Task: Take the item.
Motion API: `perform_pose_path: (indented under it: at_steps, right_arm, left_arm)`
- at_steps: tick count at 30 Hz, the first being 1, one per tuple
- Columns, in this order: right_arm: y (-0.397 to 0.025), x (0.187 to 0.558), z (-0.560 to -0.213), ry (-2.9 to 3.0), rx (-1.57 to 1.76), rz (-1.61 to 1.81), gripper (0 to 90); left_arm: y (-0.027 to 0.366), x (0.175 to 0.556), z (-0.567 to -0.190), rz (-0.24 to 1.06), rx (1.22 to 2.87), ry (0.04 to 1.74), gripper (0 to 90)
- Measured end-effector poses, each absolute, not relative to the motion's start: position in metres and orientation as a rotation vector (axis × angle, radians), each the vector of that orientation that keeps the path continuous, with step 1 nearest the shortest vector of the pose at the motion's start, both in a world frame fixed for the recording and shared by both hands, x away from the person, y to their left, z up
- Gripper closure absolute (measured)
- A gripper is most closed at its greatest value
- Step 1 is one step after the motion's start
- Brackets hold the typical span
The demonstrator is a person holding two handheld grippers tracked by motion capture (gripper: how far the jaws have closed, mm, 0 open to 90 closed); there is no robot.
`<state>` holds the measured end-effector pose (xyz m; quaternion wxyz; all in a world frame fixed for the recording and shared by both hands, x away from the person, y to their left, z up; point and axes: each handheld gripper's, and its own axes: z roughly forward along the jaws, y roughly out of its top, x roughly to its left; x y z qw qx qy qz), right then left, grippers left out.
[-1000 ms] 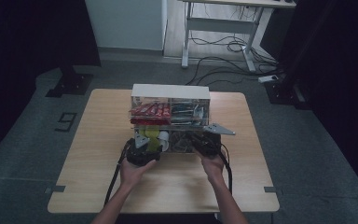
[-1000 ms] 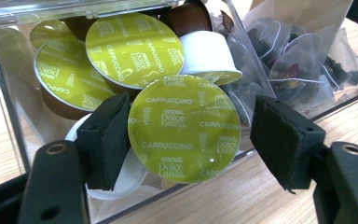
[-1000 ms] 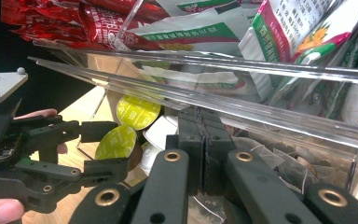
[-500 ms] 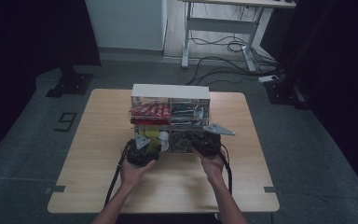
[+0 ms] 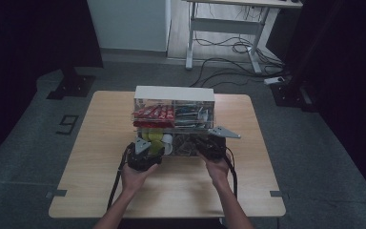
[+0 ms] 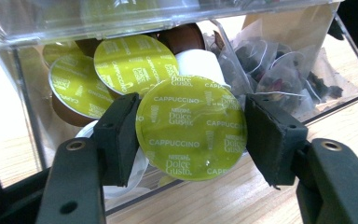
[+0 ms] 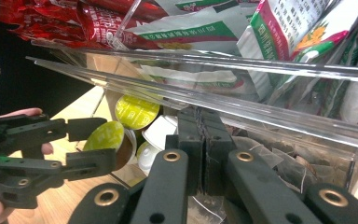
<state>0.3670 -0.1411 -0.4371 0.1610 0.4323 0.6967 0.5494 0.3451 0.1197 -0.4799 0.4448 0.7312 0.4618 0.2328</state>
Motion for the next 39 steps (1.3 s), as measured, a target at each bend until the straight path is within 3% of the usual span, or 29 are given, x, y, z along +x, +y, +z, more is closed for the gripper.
perform_pose_path:
  at_steps: [15,39]
  right_arm:
    - [-0.141,0.367,-0.437,1.987,1.236,1.569,87.9]
    - [-0.140,0.365,-0.436,1.989,1.242,1.554,87.9]
  left_arm:
    - [0.137,0.332,-0.466,0.530,1.766,1.135,38.4]
    - [0.173,0.316,-0.465,0.568,1.741,1.174,38.4]
